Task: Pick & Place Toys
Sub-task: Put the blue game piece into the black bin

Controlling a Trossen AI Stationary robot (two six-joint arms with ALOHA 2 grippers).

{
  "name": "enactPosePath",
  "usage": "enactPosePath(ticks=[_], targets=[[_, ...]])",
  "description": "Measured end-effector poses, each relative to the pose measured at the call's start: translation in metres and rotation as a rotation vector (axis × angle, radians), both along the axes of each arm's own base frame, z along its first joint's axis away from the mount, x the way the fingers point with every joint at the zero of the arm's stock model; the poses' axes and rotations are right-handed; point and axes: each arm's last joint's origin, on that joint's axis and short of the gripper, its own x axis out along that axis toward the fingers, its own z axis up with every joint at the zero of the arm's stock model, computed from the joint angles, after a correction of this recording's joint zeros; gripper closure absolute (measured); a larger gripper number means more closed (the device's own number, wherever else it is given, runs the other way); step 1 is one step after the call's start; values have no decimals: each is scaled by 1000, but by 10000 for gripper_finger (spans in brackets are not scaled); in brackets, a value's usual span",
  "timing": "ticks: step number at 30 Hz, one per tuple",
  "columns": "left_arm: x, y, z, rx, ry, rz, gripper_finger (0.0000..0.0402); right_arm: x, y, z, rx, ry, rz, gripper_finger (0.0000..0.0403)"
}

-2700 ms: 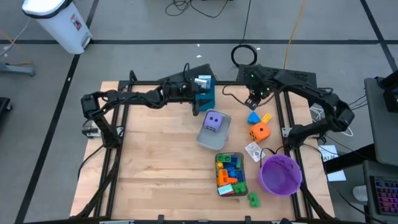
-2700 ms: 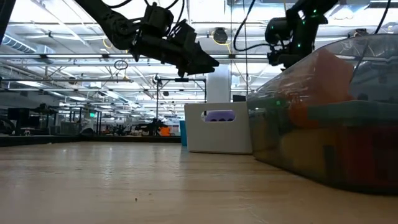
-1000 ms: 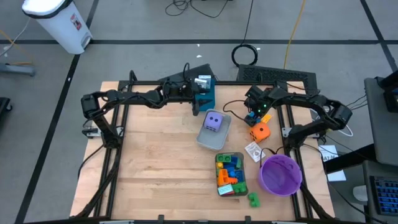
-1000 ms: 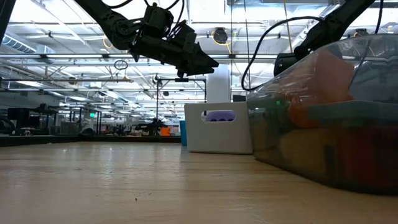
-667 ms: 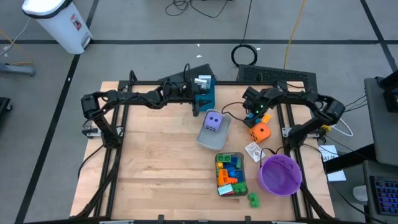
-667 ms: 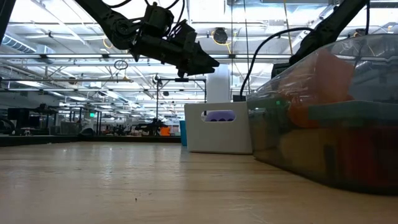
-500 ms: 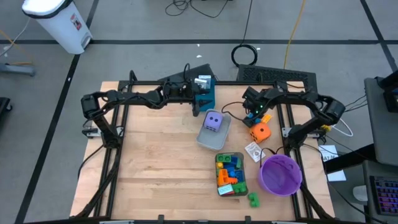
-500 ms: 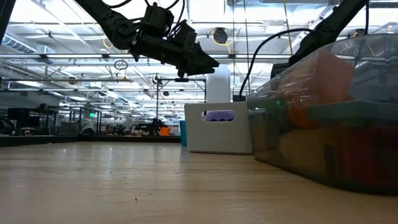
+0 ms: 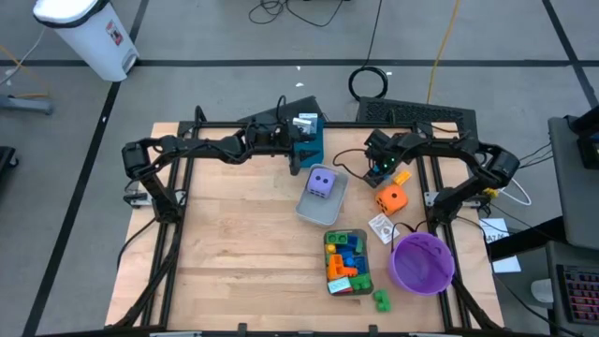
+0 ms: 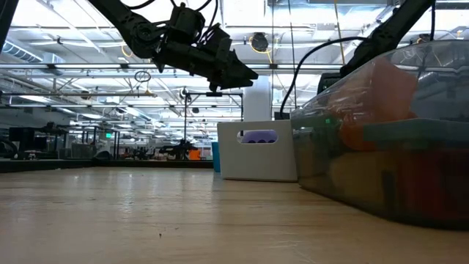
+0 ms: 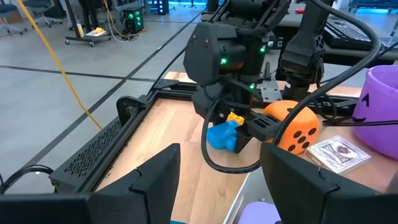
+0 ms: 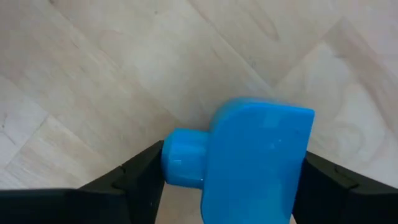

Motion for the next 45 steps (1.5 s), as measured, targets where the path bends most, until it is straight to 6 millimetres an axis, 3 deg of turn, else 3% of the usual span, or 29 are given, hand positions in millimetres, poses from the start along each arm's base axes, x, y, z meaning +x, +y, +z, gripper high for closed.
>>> enactPosePath(ticks=[8,11,16,22,27,34,39,45], targets=[[0,0,0,0,0,0,174,9,-8,19,-31,-29,43,135],[0,0,0,0,1,0,174,16,-12,40,-72,-62,96,144],[0,0,-1,-5,14,3,174,27,-9,93,-184,-184,148,139],[0,0,-1,-4,15,7,174,30,29,150,-267,-401,328,142],[0,0,-1,1,15,7,174,31,76,170,-241,-513,433,140],[0,0,-1,-33,9,15,174,46,153,168,-119,-596,673,143],[2,-6,-2,-109,2,13,174,55,203,143,-78,-573,774,137],[11,-32,-2,-129,7,-56,174,58,246,107,-36,-505,843,139]])
